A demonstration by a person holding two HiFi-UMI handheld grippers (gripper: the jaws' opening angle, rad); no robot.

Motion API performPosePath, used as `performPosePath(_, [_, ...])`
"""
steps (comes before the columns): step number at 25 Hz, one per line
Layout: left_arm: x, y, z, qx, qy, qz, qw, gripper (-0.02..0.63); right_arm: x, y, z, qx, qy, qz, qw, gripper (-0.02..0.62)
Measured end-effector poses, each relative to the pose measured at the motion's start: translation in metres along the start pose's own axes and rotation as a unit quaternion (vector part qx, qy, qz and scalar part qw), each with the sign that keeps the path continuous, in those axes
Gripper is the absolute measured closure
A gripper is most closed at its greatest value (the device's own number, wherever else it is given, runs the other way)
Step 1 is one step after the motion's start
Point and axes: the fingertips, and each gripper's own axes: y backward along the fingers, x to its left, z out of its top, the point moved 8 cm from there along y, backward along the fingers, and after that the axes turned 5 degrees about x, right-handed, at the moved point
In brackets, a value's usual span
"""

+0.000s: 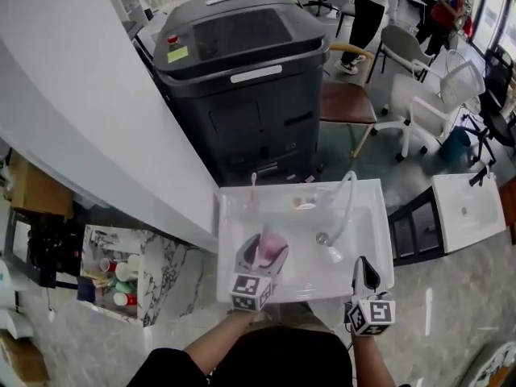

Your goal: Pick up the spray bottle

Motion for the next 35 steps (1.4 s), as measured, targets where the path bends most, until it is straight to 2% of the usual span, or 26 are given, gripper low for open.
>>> performPosePath(9, [0.009,0.106,-0.011,-0.013,0.024,0.027,0.9993,0.261,0.074,0.025,-0.014,-0.001,0.024,0.035,0.999,0.597])
performPosePath(16, [0.022,0.159,-0.015,-0.028,0.011,0.059,0.9978,0.261,0.116,0.032,-0.018,-0.001,0.048,0.054,0.997,0.597])
performPosePath(27, [0.042,0.2,-0.028,-0.033,0.008,0.09,0.9953,0.261,0.17,0.031,-0.023,-0.005,0.077,0.092,0.993,0.598])
performPosePath(35, [0.056,0.205,-0.024,-0.036,0.001,0.096,0.9947,0.261,0.185,0.021,-0.02,-0.008,0.082,0.097,0.992,0.598])
